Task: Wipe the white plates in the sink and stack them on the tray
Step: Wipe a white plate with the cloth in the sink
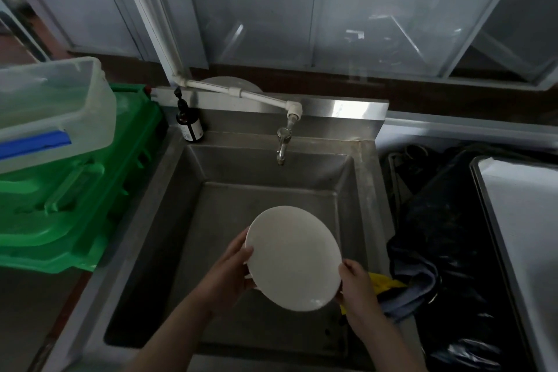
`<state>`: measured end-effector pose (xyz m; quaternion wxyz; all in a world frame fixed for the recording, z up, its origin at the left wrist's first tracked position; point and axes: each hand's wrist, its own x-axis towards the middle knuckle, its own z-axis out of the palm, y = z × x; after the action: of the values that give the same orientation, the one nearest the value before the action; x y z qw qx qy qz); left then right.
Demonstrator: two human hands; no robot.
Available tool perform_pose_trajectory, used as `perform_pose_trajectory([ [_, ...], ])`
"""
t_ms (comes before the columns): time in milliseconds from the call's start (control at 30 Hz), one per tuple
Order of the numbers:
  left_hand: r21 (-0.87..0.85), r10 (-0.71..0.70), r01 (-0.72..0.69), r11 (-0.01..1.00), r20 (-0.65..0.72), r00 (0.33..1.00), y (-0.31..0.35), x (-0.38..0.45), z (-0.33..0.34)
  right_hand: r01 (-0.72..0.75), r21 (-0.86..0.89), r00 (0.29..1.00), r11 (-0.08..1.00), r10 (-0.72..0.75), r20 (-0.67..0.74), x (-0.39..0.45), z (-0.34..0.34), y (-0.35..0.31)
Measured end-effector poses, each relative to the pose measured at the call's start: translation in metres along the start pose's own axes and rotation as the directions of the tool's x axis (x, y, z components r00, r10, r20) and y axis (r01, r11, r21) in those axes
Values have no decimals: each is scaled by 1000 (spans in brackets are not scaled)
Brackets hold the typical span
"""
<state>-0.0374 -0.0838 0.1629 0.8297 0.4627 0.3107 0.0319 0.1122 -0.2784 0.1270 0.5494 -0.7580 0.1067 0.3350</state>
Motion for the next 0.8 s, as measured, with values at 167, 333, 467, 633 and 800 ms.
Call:
perform_pose_trajectory([
  [167, -22, 39, -40, 999, -65, 997, 1, 3, 4, -14, 103, 999, 995, 10, 36, -7, -7, -7],
  [333, 13, 59, -58, 998, -64, 996, 2, 5, 12, 77, -42, 997, 996, -76, 27, 0, -23, -6],
  [467, 66, 76, -71, 995, -73, 994, 4, 5, 14, 295, -452, 947, 842, -320, 22, 9, -49, -2],
  [633, 74, 65, -55, 996, -142, 988, 1, 3, 12, 405, -900, 818, 161, -503, 279, 16, -65, 20],
  [800, 85, 61, -45, 995, -198, 978, -4, -3, 12, 399, -902, 780, -164, -457, 428, 25, -67, 51],
])
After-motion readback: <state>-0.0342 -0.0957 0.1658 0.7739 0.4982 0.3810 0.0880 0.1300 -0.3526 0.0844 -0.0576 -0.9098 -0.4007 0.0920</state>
